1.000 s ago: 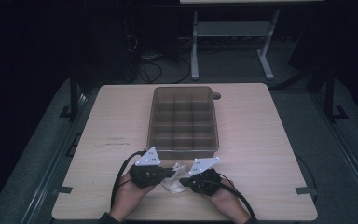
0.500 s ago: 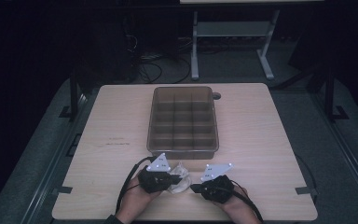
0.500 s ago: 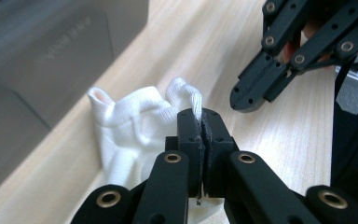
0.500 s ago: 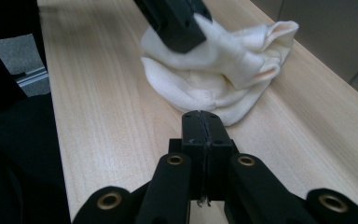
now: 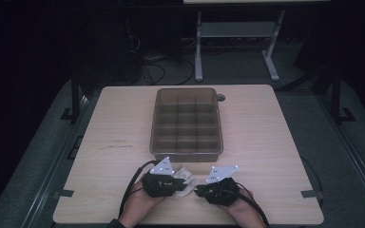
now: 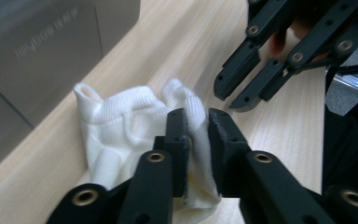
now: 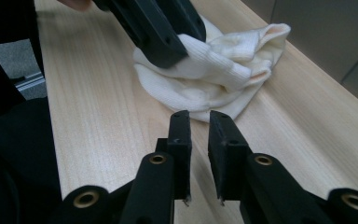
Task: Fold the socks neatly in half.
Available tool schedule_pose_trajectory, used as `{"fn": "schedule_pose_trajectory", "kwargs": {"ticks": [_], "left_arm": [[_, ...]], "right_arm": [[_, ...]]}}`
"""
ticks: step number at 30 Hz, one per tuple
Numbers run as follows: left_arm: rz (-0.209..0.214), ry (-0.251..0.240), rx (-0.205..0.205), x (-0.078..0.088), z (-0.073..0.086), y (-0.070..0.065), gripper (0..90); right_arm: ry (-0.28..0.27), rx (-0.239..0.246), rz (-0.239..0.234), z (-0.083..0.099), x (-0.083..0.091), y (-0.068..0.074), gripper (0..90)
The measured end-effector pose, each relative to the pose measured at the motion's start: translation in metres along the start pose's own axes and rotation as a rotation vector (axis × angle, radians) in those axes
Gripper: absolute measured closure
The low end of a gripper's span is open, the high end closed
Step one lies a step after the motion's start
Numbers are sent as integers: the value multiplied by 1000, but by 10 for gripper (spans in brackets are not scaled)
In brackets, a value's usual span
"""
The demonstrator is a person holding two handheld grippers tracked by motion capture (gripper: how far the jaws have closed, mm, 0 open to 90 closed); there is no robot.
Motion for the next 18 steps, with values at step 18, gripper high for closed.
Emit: {"fn": "schedule_pose_trajectory", "kwargs": {"ticks": [18], "left_arm": [[-89,-53,44,23,-2,30,889]], "right_arm": [[-56,-50,89,6,22,-31,469]]}}
Point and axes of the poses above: each handheld gripper's, and its own axes: x roughly backward along the jaws, z roughly out of its underside, y roughly to its left, the point moved 10 cm from there along -x, roughly forward along the jaws, and after that the axes turned 15 degrees about -x, right-handed, at the moved point
